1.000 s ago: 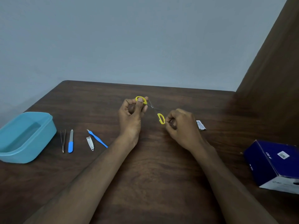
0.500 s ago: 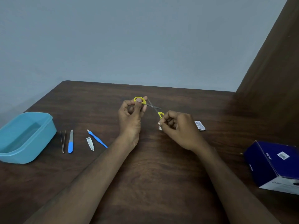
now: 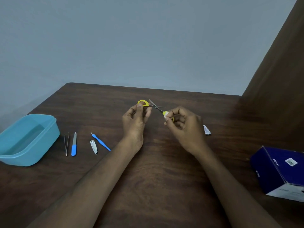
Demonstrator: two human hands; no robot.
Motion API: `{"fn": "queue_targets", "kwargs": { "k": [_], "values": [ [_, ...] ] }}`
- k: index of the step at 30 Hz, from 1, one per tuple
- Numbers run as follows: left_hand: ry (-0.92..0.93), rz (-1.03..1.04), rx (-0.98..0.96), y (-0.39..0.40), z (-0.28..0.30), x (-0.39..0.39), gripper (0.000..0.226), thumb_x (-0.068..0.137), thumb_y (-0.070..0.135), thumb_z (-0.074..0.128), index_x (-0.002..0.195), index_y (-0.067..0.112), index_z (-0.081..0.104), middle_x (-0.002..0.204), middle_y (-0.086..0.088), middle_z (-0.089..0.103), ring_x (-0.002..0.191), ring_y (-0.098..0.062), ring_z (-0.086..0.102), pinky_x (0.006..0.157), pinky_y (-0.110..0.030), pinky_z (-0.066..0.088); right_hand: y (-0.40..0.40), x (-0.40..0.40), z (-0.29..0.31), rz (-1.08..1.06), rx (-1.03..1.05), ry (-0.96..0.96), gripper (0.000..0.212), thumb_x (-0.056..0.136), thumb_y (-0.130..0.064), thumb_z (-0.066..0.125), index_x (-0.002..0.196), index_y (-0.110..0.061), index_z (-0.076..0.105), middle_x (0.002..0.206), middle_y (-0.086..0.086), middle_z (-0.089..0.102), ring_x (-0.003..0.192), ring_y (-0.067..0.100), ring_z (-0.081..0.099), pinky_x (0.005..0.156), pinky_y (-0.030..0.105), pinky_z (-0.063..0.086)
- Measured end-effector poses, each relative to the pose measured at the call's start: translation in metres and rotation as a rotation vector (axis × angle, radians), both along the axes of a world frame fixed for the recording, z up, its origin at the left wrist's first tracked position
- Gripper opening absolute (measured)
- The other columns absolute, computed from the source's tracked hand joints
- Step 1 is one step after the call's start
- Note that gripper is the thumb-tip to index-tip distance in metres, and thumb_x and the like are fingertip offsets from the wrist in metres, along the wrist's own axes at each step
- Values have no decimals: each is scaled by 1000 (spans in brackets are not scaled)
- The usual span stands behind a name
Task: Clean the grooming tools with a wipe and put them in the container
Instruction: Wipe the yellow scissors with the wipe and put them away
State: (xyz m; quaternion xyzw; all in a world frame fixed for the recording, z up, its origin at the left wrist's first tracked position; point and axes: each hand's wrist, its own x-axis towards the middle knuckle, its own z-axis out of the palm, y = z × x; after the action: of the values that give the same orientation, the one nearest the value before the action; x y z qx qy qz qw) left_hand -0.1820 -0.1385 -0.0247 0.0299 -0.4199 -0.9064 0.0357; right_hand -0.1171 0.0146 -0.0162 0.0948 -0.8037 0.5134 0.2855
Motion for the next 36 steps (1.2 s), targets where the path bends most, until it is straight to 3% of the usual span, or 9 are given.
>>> {"fn": "queue_targets", "kwargs": {
  "k": [5,10,14,17,21,26,31,34,36],
  "values": [
    [34,-44,-64,4,0,8,46,106,14,66,145,1,46,103,-10,78,90,-14,79,78,-21,63,-6,5,4,-226,347,365,10,89,2,72,85,-5,68,86,1,69,74,16,64,69,33,54],
    [14,-50,-130,7,2,15,40,103,18,71,133,-3,55,105,-13,79,92,-17,79,79,-22,63,-10,2,-3,-267,495,479,5,92,3,66,90,0,70,102,11,73,90,27,73,77,37,60],
    [99,-185,-220,8,4,21,27,107,24,65,118,1,74,103,-7,81,94,-14,77,80,-25,64,-10,-4,-8,-290,583,412,7,92,-4,62,94,-3,69,107,9,71,88,30,71,67,45,60],
    [134,-265,-270,11,5,26,26,103,22,70,125,7,73,108,-7,81,96,-15,77,81,-28,64,-7,-5,-8,-239,617,355,14,92,-9,58,98,-3,68,111,10,67,88,31,70,62,48,60],
    [127,-271,-308,9,3,23,30,98,13,76,127,9,74,114,-19,80,100,-21,77,83,-27,64,-10,-2,-5,-170,608,261,9,89,-13,61,95,-7,64,119,6,60,93,27,66,64,50,59],
    [124,-230,-376,6,-4,17,25,108,25,63,117,5,76,95,-17,76,88,-22,72,78,-33,61,-13,11,4,-34,530,287,9,80,-8,73,85,-9,66,124,9,56,109,22,60,92,35,51],
    [73,-303,-397,8,-2,17,37,115,27,46,116,2,73,81,2,67,69,-5,58,59,-17,52,4,0,8,-277,219,294,9,91,0,70,93,-8,65,112,6,63,105,15,65,93,29,51],
    [148,-416,-511,8,-3,19,40,115,27,46,113,-2,75,80,4,71,64,-5,55,55,-17,45,25,-11,3,-433,103,166,12,99,-11,67,96,-21,60,106,-9,71,84,-5,63,83,32,53],
    [180,-432,-573,8,-6,18,45,115,27,46,107,-7,75,74,6,73,58,-6,52,54,-18,42,35,-14,-2,-427,107,79,10,102,-15,66,98,-21,59,105,-14,73,85,0,70,81,32,55]
  ]
}}
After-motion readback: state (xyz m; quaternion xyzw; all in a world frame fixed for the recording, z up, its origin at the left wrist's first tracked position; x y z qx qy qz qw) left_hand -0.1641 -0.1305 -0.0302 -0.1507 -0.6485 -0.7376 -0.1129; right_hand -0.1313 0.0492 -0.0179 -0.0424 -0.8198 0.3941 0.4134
